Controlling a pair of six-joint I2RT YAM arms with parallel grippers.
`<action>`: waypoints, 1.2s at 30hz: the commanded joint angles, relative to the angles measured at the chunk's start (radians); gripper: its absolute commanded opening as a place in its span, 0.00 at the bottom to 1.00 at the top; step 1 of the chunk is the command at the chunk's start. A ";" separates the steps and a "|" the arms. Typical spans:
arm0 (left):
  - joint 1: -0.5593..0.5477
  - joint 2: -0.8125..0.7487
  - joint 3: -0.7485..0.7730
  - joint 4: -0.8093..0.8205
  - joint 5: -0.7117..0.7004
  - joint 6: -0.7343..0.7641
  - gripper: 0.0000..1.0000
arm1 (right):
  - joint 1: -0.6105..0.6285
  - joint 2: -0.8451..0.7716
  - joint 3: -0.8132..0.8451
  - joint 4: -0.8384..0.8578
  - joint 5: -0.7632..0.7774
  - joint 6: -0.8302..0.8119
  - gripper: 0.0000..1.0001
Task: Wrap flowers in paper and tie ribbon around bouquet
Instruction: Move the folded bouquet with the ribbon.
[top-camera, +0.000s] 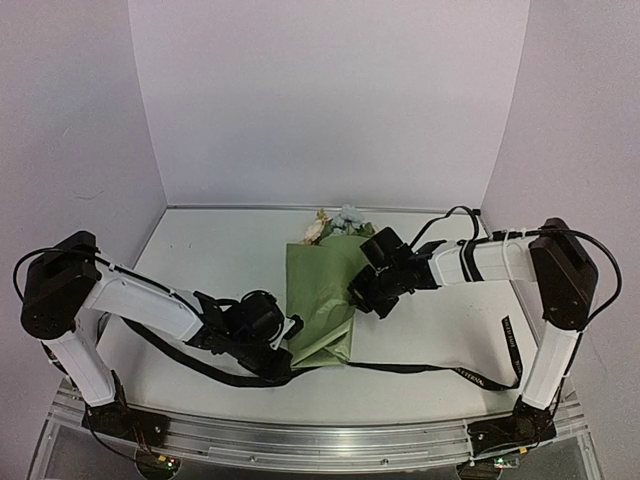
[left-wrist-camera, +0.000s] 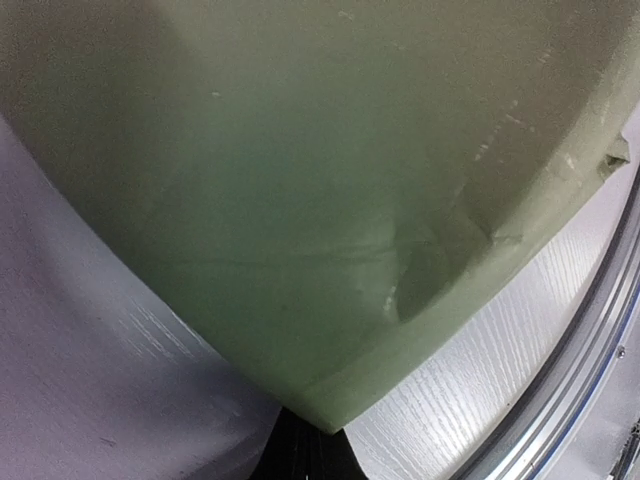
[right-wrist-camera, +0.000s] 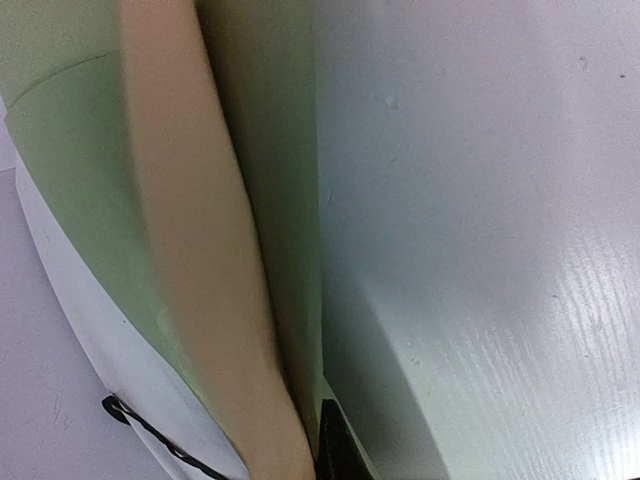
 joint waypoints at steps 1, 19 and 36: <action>0.028 0.003 -0.005 0.036 0.007 0.004 0.01 | -0.015 -0.072 -0.031 0.007 -0.035 0.023 0.00; 0.104 0.128 0.169 -0.061 0.076 0.162 0.04 | -0.080 -0.131 -0.149 0.092 -0.236 0.058 0.00; 0.209 0.194 0.271 -0.099 0.128 0.236 0.07 | -0.027 -0.235 -0.270 0.110 -0.202 0.057 0.00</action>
